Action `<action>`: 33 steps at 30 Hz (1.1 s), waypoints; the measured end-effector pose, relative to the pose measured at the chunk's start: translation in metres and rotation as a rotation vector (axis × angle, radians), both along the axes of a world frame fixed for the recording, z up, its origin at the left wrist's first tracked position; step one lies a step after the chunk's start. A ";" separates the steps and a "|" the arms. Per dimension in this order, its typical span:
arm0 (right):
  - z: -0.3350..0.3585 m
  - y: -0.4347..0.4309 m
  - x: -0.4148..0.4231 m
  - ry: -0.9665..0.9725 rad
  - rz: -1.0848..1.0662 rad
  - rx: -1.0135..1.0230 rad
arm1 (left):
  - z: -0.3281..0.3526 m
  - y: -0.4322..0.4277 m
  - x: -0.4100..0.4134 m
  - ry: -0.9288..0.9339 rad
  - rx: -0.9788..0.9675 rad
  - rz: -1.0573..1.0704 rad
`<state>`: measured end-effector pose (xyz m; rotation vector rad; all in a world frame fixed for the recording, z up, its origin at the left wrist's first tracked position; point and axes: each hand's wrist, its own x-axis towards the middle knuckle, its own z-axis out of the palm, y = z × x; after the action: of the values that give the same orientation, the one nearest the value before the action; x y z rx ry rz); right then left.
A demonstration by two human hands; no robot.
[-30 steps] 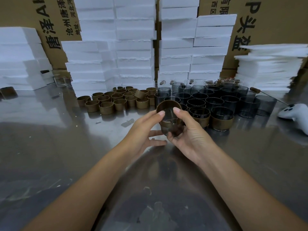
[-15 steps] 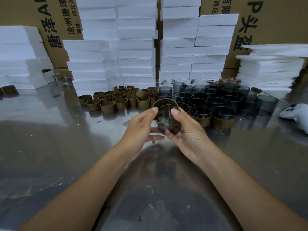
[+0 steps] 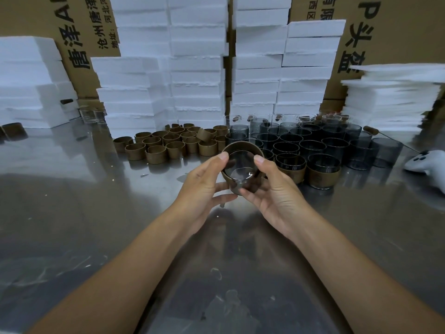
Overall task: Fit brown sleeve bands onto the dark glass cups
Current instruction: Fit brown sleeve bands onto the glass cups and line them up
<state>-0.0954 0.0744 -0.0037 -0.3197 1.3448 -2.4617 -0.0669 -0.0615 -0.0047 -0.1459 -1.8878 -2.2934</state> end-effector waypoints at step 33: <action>0.002 0.002 -0.004 -0.173 -0.032 0.047 | -0.011 -0.015 -0.016 0.004 0.146 -0.120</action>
<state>-0.0999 0.0762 -0.0013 -0.0719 1.3413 -2.4162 -0.0833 -0.0761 -0.0159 -0.2507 -1.7455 -2.4971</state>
